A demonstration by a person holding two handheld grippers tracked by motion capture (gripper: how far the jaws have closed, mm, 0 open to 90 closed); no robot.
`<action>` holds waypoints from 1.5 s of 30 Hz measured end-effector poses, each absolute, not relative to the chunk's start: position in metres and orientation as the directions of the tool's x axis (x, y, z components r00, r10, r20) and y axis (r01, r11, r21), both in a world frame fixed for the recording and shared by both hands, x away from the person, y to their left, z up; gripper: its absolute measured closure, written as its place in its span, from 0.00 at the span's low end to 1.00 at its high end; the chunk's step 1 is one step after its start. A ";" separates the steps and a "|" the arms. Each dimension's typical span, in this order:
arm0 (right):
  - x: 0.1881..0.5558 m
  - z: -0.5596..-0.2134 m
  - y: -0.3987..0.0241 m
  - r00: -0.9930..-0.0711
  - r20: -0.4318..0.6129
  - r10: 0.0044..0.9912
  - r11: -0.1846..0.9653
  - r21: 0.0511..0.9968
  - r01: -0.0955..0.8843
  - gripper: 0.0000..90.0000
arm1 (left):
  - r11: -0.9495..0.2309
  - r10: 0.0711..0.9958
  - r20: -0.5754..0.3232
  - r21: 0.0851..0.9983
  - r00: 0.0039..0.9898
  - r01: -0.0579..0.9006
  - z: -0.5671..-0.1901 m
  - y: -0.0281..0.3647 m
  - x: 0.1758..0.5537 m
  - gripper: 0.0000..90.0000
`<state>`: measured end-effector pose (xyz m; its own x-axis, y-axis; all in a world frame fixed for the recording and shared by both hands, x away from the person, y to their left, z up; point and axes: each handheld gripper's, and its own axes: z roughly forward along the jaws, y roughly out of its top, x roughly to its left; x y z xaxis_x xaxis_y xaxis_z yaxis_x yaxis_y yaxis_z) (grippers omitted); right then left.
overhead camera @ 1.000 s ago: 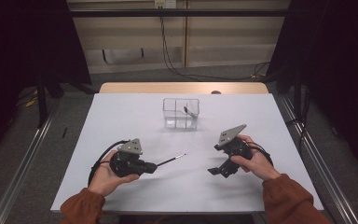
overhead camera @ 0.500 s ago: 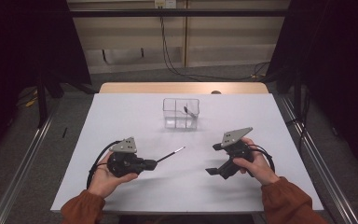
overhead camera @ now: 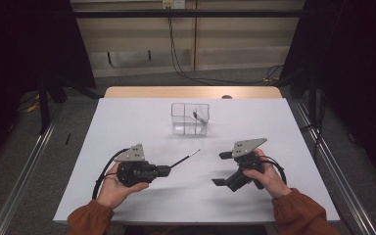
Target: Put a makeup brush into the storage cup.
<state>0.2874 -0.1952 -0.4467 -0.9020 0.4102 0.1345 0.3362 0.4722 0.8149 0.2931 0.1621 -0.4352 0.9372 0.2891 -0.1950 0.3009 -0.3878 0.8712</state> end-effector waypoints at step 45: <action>0.292 -0.427 -0.174 -0.919 0.217 0.331 0.108 0.958 0.265 0.27 | -0.237 0.258 -0.184 0.940 0.949 0.247 -0.429 0.117 0.300 0.95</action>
<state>0.2919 -0.1740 -0.4274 -0.9185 0.3306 0.2167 0.2650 0.1081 0.9582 0.2997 0.1172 -0.4293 0.9485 0.2580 -0.1837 0.2465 -0.2374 0.9396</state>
